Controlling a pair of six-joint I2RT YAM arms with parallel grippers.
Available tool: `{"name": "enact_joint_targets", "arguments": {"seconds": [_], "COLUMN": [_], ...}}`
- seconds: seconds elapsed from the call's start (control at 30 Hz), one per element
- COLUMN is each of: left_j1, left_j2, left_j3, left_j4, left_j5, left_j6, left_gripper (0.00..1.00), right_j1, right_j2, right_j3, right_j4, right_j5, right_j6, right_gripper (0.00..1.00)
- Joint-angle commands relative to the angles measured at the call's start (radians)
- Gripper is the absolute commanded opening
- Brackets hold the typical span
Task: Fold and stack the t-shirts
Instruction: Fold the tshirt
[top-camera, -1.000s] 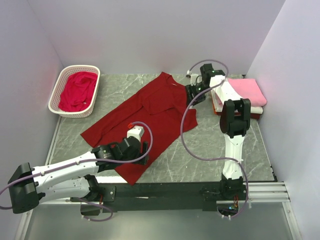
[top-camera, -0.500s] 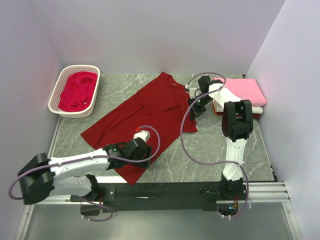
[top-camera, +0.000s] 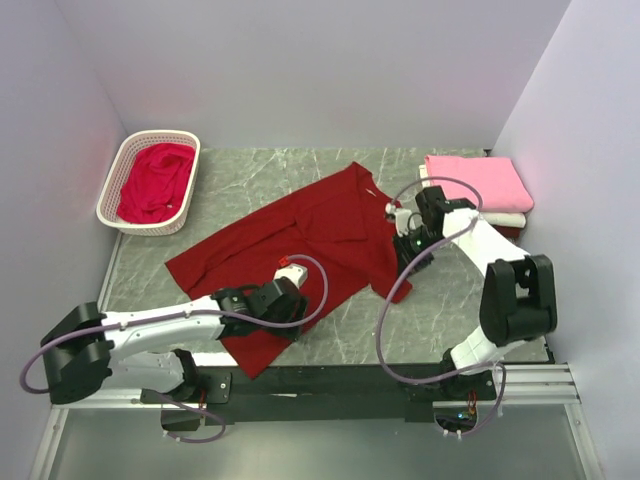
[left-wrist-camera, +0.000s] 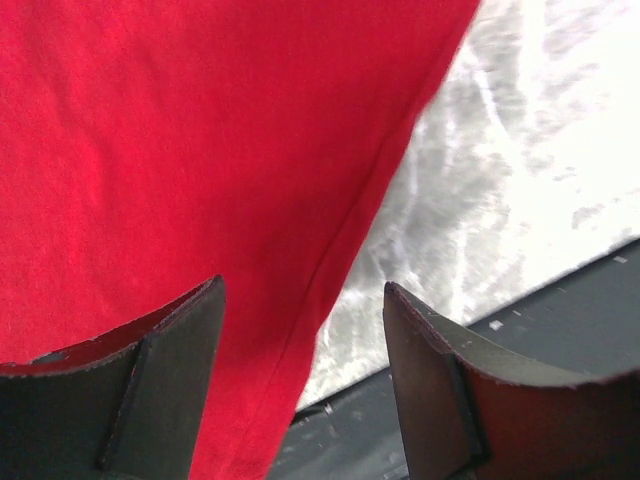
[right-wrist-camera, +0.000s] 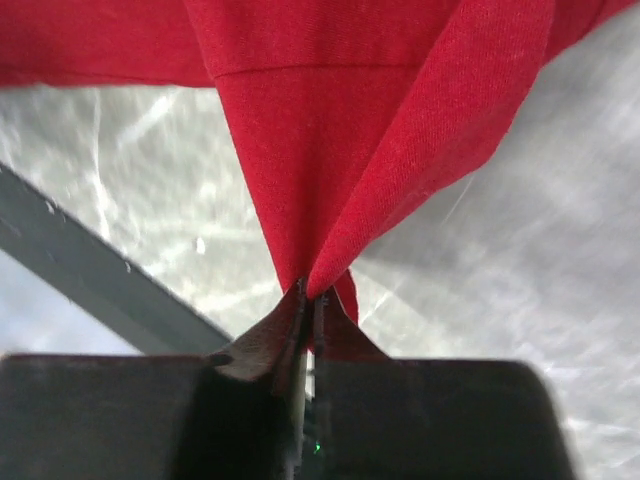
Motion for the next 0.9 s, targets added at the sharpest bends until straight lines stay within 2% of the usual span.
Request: {"name": "enact_joint_targets", "arguments": {"seconds": [0.0, 0.03, 0.07, 0.1, 0.2, 0.27, 0.3, 0.4, 0.5, 0.57, 0.67, 0.73, 0.87], "left_j1": [-0.010, -0.012, -0.012, -0.013, -0.013, -0.013, -0.015, -0.025, -0.044, -0.056, -0.076, -0.087, -0.099], "left_j2": [-0.072, -0.083, -0.092, -0.106, -0.112, -0.094, -0.069, -0.009, 0.060, 0.098, 0.143, 0.147, 0.132], "left_j3": [0.022, 0.022, 0.024, 0.022, 0.033, 0.041, 0.045, 0.068, 0.082, 0.098, 0.110, 0.116, 0.122], "left_j4": [-0.022, -0.028, -0.032, -0.032, -0.031, -0.039, -0.051, -0.080, -0.115, -0.149, -0.154, -0.144, -0.147], "left_j5": [0.014, 0.018, 0.023, 0.029, 0.072, 0.110, 0.125, 0.155, 0.132, 0.098, 0.047, 0.044, 0.034], "left_j6": [0.006, 0.001, 0.001, -0.002, -0.008, -0.010, -0.011, -0.021, -0.037, -0.053, -0.074, -0.080, -0.087], "left_gripper": [0.70, 0.70, 0.70, 0.70, 0.71, 0.71, 0.71, 0.71, 0.70, 0.70, 0.69, 0.69, 0.68], "right_j1": [-0.002, -0.003, -0.003, -0.008, -0.020, -0.051, -0.066, -0.130, -0.152, -0.152, -0.176, -0.180, -0.196], "right_j2": [-0.116, -0.133, -0.166, -0.185, -0.229, -0.237, -0.237, -0.182, -0.018, 0.072, 0.147, 0.175, 0.197], "right_j3": [-0.060, -0.070, -0.072, -0.069, -0.029, 0.024, 0.043, 0.097, 0.167, 0.149, 0.121, 0.127, 0.111], "right_j4": [-0.029, -0.032, -0.029, -0.025, -0.011, -0.002, 0.004, 0.020, -0.067, -0.049, 0.024, 0.031, 0.000], "right_j5": [0.015, 0.020, 0.029, 0.043, 0.104, 0.130, 0.132, 0.071, -0.030, -0.041, -0.031, -0.018, -0.012], "right_j6": [-0.016, -0.014, -0.010, -0.005, -0.043, -0.095, -0.156, -0.241, -0.263, -0.243, -0.195, -0.189, -0.212], "right_gripper": [0.10, 0.15, 0.24, 0.40, 0.59, 0.66, 0.76, 0.90, 0.90, 0.90, 0.79, 0.68, 0.62]}}
